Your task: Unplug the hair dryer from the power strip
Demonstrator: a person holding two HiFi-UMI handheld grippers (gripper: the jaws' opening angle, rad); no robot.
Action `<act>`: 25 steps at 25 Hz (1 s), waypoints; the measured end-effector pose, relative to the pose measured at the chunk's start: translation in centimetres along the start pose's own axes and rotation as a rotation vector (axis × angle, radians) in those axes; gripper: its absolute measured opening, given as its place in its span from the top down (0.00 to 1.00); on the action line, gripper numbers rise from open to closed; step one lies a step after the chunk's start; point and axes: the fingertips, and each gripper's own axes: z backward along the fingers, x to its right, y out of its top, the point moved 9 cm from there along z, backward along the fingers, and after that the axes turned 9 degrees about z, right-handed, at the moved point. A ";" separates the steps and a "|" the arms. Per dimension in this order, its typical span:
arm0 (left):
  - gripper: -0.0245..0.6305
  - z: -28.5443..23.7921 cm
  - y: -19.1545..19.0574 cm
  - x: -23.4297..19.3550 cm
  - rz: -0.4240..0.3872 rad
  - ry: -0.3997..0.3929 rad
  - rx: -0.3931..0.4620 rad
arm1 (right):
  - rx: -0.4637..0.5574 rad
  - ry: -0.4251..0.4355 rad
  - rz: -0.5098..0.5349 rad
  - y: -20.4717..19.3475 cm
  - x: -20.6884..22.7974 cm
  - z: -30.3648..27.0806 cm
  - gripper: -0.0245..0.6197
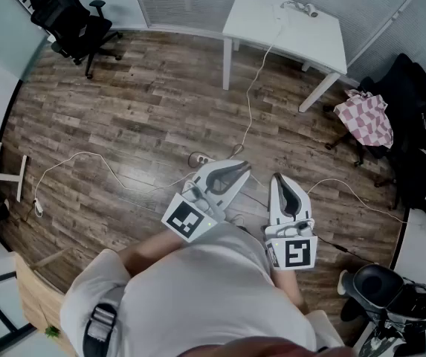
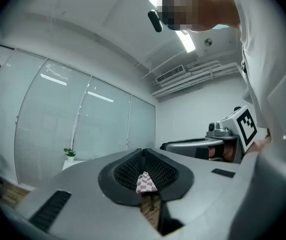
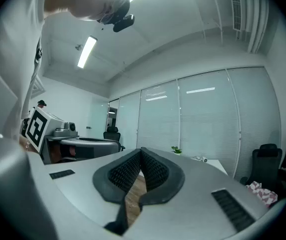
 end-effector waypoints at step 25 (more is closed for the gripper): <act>0.89 -7.1 -0.6 -6.5 -0.009 -0.003 -0.029 | 0.020 -0.038 -0.055 -3.1 5.8 -7.6 0.91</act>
